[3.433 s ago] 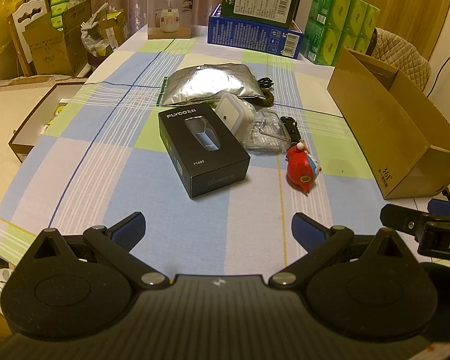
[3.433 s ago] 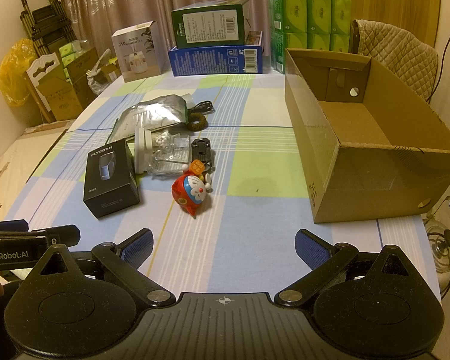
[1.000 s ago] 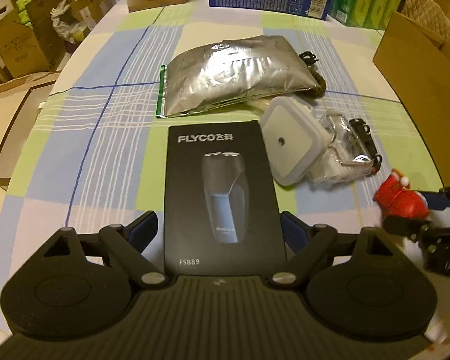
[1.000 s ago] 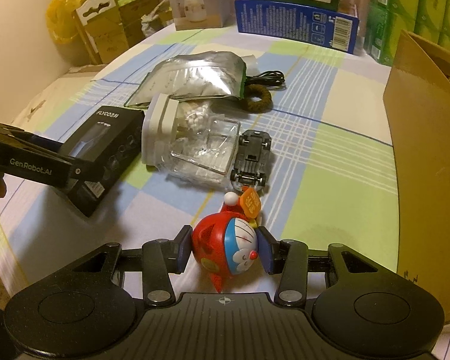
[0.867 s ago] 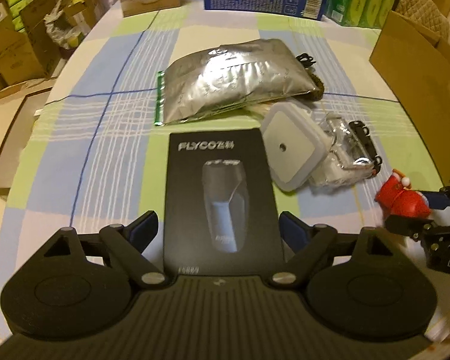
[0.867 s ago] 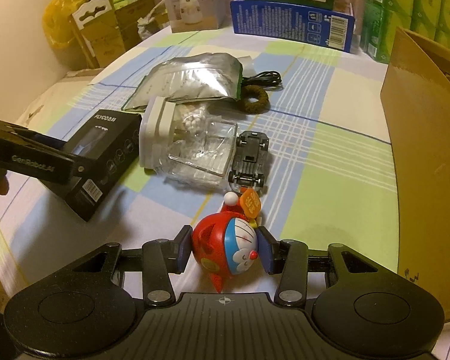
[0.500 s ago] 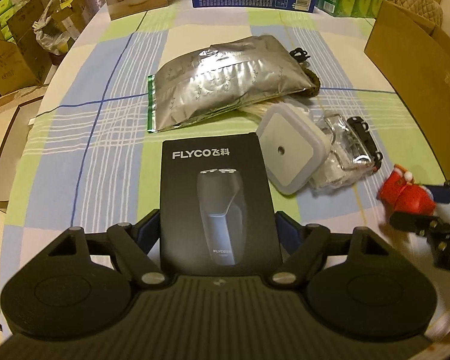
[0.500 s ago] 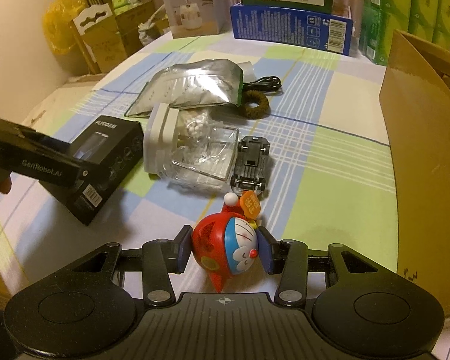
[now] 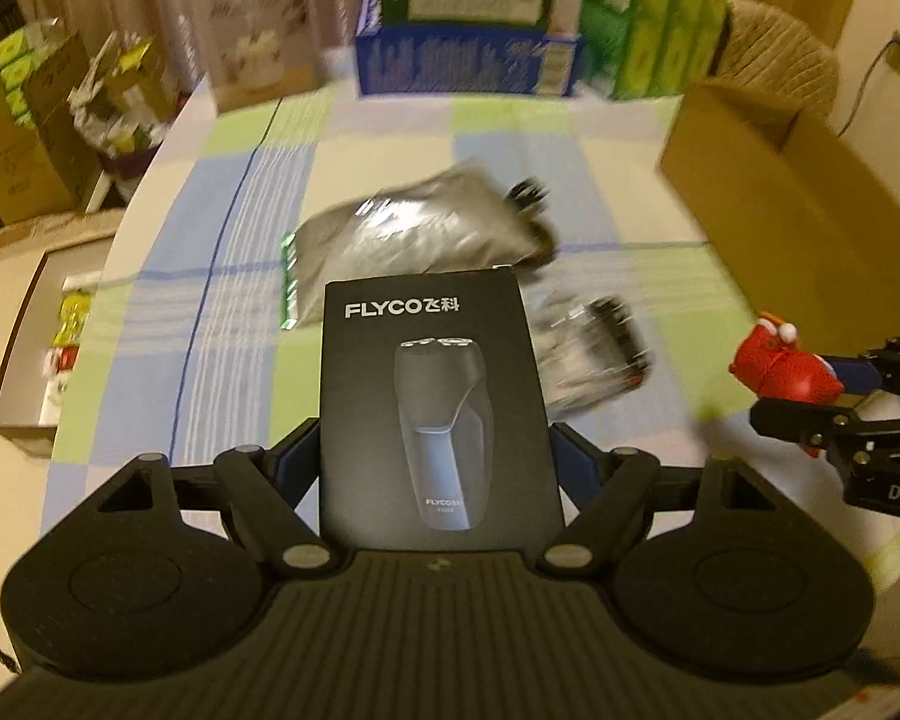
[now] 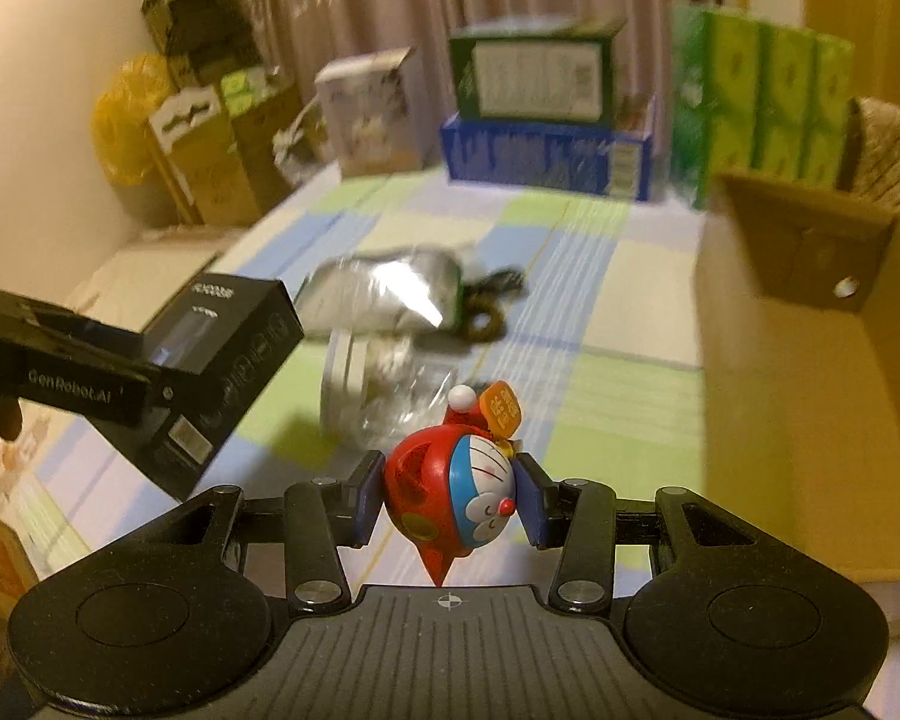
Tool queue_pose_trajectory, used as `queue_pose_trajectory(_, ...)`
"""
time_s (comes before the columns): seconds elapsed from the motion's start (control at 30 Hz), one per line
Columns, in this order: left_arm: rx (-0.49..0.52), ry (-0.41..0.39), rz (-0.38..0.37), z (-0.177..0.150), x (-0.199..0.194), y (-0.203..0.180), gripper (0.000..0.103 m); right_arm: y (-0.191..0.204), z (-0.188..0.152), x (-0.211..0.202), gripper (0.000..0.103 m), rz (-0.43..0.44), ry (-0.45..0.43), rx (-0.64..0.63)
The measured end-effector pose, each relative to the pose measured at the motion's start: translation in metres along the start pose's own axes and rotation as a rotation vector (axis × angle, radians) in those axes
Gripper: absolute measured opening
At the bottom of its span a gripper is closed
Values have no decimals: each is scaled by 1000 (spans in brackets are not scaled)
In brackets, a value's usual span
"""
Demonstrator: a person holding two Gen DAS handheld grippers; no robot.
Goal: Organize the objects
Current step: 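Carry both items into the cardboard box and open both tools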
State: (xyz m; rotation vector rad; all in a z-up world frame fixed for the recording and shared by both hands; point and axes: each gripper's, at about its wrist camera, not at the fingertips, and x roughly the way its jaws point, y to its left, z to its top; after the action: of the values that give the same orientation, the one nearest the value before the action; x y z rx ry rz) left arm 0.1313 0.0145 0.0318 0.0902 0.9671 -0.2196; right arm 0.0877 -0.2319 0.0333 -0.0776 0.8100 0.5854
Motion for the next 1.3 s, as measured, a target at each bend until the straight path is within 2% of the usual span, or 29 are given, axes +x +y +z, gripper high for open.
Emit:
queue_pose_trajectory(0.17,36,-47,-54,22,-32,-48,76,-34,11,-49,42,-65,-57,17)
queue_pose_trajectory(0.37,63,-77,-176,50,-49,-126,76,-97,16,-92,42,-164,-85,39)
queue_pose_trajectory(0.57,120,-79,-274,80,-39,-213,77,-163,12,-112,42,-244,-83,68)
queue_pose_trajectory(0.7,130,-67,-309,99,-18,-253,77,-192,3,-112,42,-266,-69,108)
queue_pose_trajectory(1.03,114,-31,-347,113,24,-292,77,-222,-8,-97,42,-268,-50,167)
queue_pose_trajectory(1.17,111,-21,-354,116,34,-295,78,-227,-9,-93,42,-272,-44,179)
queue_pose_trajectory(1.3,112,-52,-331,116,31,-288,82,-226,-9,-91,42,-268,-40,181)
